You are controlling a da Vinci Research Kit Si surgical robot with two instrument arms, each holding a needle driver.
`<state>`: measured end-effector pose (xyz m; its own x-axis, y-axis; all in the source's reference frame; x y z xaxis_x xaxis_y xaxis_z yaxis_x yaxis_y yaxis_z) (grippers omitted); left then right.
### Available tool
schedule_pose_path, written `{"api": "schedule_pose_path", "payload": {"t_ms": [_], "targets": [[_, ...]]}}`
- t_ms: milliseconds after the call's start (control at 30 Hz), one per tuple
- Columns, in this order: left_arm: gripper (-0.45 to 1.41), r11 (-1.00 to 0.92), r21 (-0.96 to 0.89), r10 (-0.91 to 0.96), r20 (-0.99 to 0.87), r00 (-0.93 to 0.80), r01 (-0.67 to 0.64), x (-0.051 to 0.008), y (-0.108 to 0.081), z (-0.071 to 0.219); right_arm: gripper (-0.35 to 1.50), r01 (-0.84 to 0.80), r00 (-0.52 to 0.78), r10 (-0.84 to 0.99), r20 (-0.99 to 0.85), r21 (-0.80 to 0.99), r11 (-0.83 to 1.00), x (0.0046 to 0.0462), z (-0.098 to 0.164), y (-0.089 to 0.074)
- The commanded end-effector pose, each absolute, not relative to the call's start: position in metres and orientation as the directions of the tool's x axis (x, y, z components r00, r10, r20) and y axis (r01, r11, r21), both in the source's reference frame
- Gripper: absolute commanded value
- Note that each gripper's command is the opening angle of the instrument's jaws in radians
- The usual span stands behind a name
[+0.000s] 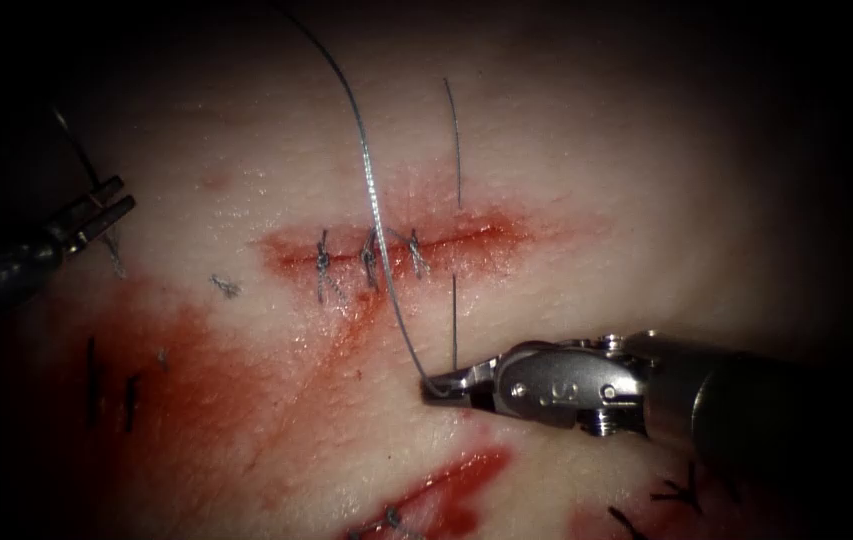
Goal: Wound Closure
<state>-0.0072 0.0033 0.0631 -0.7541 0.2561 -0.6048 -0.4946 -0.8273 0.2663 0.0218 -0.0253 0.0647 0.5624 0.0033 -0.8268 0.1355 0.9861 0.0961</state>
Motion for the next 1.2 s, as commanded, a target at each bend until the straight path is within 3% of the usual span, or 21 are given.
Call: {"api": "schedule_pose_path", "payload": {"t_ms": [33, 467, 500, 567, 600, 667, 967, 1200], "targets": [[-0.45, -0.826, 0.269, 0.254, -0.606, -0.754, -0.495, -0.0077, 0.004, 0.063, -0.35, 0.144, 0.561, -0.002, -0.828, 0.095, 0.985, 0.0229, 0.065, -0.026], [-0.45, -0.826, 0.267, 0.252, -0.613, -0.749, -0.497, -0.0080, 0.004, 0.063, -0.35, 0.202, 0.561, -0.015, -0.828, 0.120, 0.972, 0.0235, 0.063, -0.027], [-0.45, -0.826, 0.267, 0.252, -0.613, -0.749, -0.497, -0.0080, 0.004, 0.063, -0.10, 0.206, 0.566, -0.009, -0.824, 0.131, 0.970, 0.0234, 0.063, -0.027], [-0.45, -0.826, 0.267, 0.252, -0.613, -0.749, -0.497, -0.0080, 0.004, 0.063, 0.89, 0.193, 0.576, 0.008, -0.818, 0.145, 0.970, 0.0231, 0.063, -0.026], [-0.45, -0.826, 0.267, 0.252, -0.613, -0.749, -0.497, -0.0080, 0.004, 0.063, 1.15, 0.165, 0.590, 0.014, -0.808, 0.137, 0.977, 0.0227, 0.063, -0.026], [-0.45, -0.826, 0.267, 0.252, -0.613, -0.749, -0.497, -0.0080, 0.004, 0.063, 1.36, 0.116, 0.616, 0.023, -0.788, 0.119, 0.986, 0.0217, 0.062, -0.024], [-0.45, -0.825, 0.268, 0.253, -0.613, -0.749, -0.497, -0.0081, 0.004, 0.063, 1.35, 0.040, 0.810, -0.028, -0.586, 0.008, 0.999, 0.0159, 0.061, -0.018], [-0.45, -0.825, 0.268, 0.253, -0.613, -0.749, -0.497, -0.0081, 0.004, 0.064, 1.47, 0.025, 0.873, -0.057, -0.484, -0.072, 0.997, 0.0149, 0.062, -0.016]]}}
